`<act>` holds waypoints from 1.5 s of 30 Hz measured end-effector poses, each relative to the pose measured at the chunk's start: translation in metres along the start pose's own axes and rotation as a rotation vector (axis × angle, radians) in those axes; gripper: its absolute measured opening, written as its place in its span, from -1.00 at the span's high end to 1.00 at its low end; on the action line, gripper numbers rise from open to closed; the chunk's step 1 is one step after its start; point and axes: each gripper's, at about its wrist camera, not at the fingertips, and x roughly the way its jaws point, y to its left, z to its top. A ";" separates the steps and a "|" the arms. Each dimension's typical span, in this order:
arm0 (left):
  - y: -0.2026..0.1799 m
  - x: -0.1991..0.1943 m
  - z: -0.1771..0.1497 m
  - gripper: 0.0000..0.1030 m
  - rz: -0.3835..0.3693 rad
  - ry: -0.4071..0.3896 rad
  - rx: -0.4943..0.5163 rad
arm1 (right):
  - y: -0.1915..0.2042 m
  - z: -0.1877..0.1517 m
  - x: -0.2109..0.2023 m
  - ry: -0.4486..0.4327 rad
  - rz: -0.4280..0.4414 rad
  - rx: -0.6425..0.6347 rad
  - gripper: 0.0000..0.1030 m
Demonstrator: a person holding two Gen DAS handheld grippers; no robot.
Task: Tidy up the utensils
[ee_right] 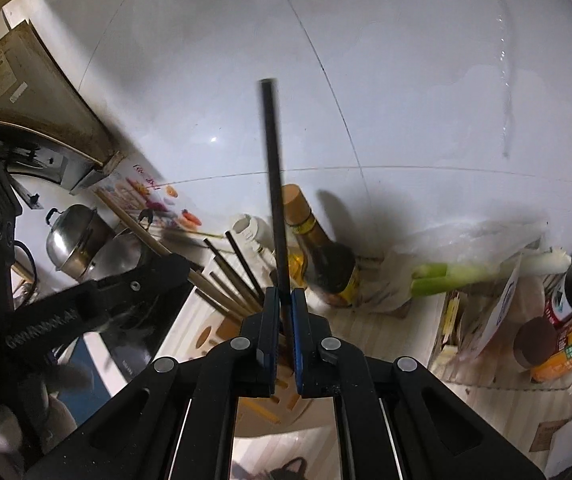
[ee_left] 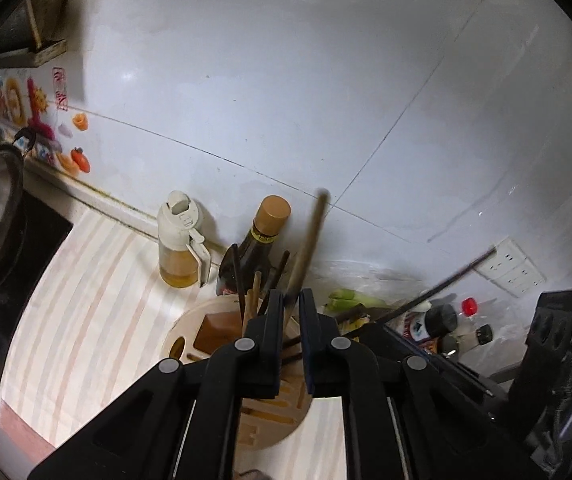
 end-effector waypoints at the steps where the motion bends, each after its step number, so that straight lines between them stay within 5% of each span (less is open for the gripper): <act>1: 0.000 -0.006 0.000 0.83 0.010 -0.011 -0.001 | 0.000 -0.001 -0.003 0.002 0.006 -0.002 0.78; 3: 0.001 -0.019 0.001 0.53 0.037 -0.038 0.000 | -0.002 -0.003 -0.014 -0.005 0.010 0.002 0.36; 5: 0.002 -0.031 -0.001 -0.54 0.074 -0.072 0.004 | -0.004 -0.004 -0.025 -0.016 0.010 0.006 0.18; 11: 0.011 -0.054 -0.019 -0.69 0.195 -0.147 0.027 | -0.003 -0.012 -0.054 -0.059 -0.053 -0.021 -0.08; 14: 0.016 -0.054 -0.035 -1.00 0.256 -0.164 0.042 | 0.000 -0.021 -0.060 -0.070 -0.145 -0.057 -0.27; 21: 0.026 -0.035 -0.068 -1.00 0.388 -0.150 0.072 | 0.001 -0.048 -0.048 -0.031 -0.301 -0.125 -0.97; 32: 0.016 -0.021 -0.089 -1.00 0.432 -0.134 0.109 | 0.002 -0.061 -0.036 -0.030 -0.410 -0.197 -1.00; 45: 0.004 -0.050 -0.111 -1.00 0.434 -0.164 0.105 | 0.010 -0.076 -0.061 -0.060 -0.392 -0.213 -1.00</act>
